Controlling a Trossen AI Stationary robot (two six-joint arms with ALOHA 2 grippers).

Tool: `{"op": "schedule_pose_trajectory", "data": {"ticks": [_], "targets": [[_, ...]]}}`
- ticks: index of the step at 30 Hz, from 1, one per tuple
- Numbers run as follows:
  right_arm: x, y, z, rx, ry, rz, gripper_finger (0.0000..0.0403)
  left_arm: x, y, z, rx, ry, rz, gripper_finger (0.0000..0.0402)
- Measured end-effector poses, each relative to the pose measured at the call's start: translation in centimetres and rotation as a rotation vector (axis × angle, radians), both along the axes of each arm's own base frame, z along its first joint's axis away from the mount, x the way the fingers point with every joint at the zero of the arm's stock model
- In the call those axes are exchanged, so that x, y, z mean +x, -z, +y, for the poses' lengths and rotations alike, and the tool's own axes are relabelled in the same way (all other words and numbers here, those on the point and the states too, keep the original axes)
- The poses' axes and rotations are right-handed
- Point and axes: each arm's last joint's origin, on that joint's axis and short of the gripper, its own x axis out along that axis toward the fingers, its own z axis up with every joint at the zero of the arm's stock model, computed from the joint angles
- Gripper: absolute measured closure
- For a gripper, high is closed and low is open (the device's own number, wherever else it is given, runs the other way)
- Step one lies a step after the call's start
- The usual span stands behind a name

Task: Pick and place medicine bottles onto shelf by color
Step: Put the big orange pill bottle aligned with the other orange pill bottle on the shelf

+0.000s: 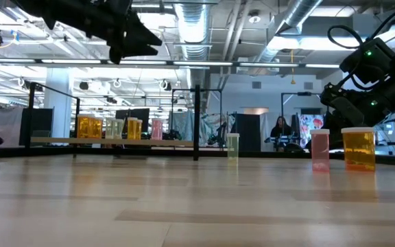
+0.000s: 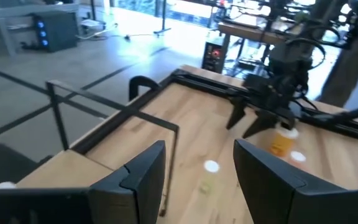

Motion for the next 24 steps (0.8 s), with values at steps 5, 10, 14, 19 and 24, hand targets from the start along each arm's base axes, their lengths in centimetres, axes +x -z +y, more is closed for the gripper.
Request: {"op": "schedule_pose_trajectory", "data": {"ticks": [5, 10, 14, 19, 24], "targets": [[0.0, 0.0, 0.0, 0.000, 0.000, 0.000, 0.0147, 0.2, 0.0, -0.9, 0.022, 0.046, 0.003, 0.0225], [0.0, 0.0, 0.0, 0.000, 0.000, 0.000, 0.0147, 0.3, -0.1, -1.3, 0.024, 0.067, -0.006, 0.0225], [0.0, 0.0, 0.0, -0.002, -0.001, 0.001, 0.0147, 0.4, -0.1, -1.4, 0.023, 0.072, -0.006, 0.0225], [-0.1, -0.2, -0.5, -0.086, -0.022, 0.024, 0.0147, 0.4, -0.1, -1.5, -0.004, 0.101, -0.015, 0.0225], [-0.3, -0.1, -1.0, -0.082, 0.023, 0.031, 0.0147, 0.4, -0.1, -1.5, -0.005, 0.103, -0.015, 0.0225]]}}
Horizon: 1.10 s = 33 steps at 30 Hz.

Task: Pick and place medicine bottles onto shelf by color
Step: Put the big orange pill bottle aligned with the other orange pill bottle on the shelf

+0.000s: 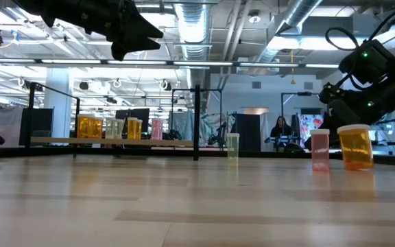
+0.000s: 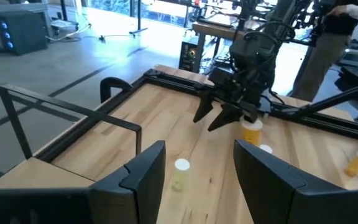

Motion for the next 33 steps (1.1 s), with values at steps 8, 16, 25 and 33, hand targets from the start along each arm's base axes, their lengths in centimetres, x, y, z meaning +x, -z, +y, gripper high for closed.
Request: {"op": "schedule_pose_trajectory", "data": {"ticks": [8, 16, 25, 33], "targets": [[0.4, -1.0, -0.3, 0.106, 0.108, -0.194, 0.0147, 0.0, 0.0, 0.1, 0.008, -0.017, 0.001, 0.0225], [1.1, -3.2, -0.6, -0.035, 0.064, -0.396, 0.0147, 0.0, -0.3, 0.1, 0.080, -0.017, -0.005, 0.0225], [1.7, -6.1, -0.9, -0.060, 0.062, -0.650, 0.0147, -0.1, -0.3, 0.6, 0.102, -0.038, -0.006, 0.0225], [3.1, -9.0, -1.4, 0.025, 0.058, -0.774, 0.0147, -0.2, -0.4, 1.2, 0.106, -0.063, -0.007, 0.0225]]}}
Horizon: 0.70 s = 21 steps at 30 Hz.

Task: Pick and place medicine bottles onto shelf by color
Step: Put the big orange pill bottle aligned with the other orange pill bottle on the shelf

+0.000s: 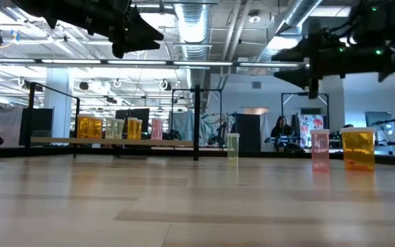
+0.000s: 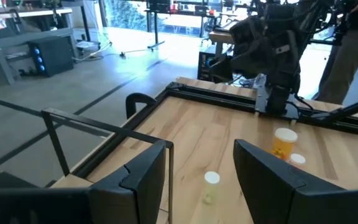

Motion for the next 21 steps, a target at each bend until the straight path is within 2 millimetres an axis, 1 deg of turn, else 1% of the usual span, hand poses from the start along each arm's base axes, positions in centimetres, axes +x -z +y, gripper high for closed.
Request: {"op": "schedule_pose_trajectory", "data": {"ticks": [3, 5, 7, 10, 13, 16, 17, 19, 21], "targets": [[1.0, -1.0, -0.2, 0.018, -0.069, 0.046, 0.0147, 0.0, 0.0, 0.0, -0.001, -0.001, 0.000, 0.0225], [1.7, -1.5, -0.3, 0.078, -0.122, 0.117, 0.0147, 0.0, 0.0, 0.0, -0.001, -0.001, -0.001, 0.0225], [2.3, -2.1, -0.5, 0.162, -0.166, 0.216, 0.0147, 0.0, 0.0, 0.0, -0.008, -0.002, -0.003, 0.0225], [2.8, -3.5, -0.7, 0.281, -0.166, 0.426, 0.0147, 0.0, 0.0, 0.0, -0.009, -0.002, 0.000, 0.0225], [2.7, -5.5, -0.7, 0.386, -0.154, 0.618, 0.0147, 0.0, 0.1, 0.0, -0.010, -0.002, 0.002, 0.0225], [2.0, -7.5, -0.3, 0.506, -0.128, 0.747, 0.0147, 0.0, 0.1, 0.0, -0.013, -0.003, 0.003, 0.0225], [1.7, -8.0, -0.2, 0.544, -0.118, 0.766, 0.0147, 0.0, 0.1, 0.0, -0.018, -0.003, 0.004, 0.0225], [1.3, -8.4, 0.2, 0.629, -0.097, 0.800, 0.0147, 0.0, 0.2, 0.0, -0.033, -0.006, 0.008, 0.0225], [1.0, -8.2, 0.8, 0.717, -0.080, 0.834, 0.0147, -0.1, 0.3, 0.0, -0.042, -0.007, 0.015, 0.0225]]}}
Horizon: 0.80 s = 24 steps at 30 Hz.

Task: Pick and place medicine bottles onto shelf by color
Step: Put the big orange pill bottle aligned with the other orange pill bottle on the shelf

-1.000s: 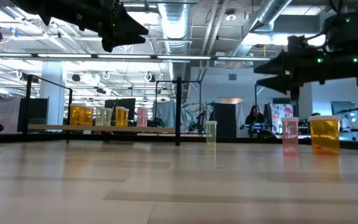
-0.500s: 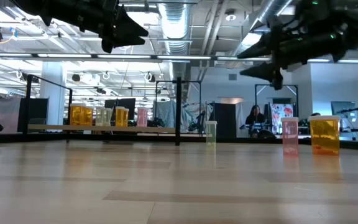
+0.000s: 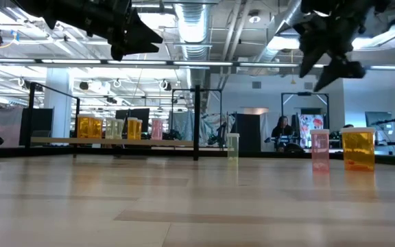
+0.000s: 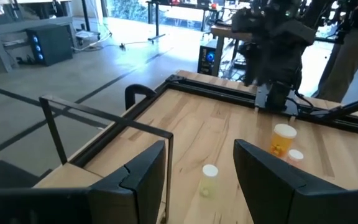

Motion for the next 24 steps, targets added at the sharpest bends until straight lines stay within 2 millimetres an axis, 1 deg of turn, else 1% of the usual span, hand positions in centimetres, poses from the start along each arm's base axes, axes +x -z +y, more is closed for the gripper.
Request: {"op": "schedule_pose_trajectory", "data": {"ticks": [4, 8, 13, 17, 24], "targets": [[-0.6, 0.6, 1.3, 0.177, 0.019, 0.085, 0.0147, 0.0, 0.2, 0.0, -0.005, 0.000, 0.015, 0.0225], [-1.0, 0.9, 1.9, 0.271, 0.082, 0.147, 0.0147, 0.0, 0.2, 0.0, -0.005, 0.000, 0.017, 0.0225], [-0.8, 1.0, 2.5, 0.303, 0.094, 0.157, 0.0147, 0.0, 0.2, 0.0, -0.005, 0.000, 0.018, 0.0225], [-0.3, 1.6, 2.9, 0.292, 0.043, 0.212, 0.0147, 0.0, 0.2, 0.0, -0.007, 0.000, 0.022, 0.0225], [1.6, 3.6, 3.0, 0.289, -0.063, 0.334, 0.0147, -0.1, 0.4, 0.0, -0.030, -0.005, 0.028, 0.0225]]}}
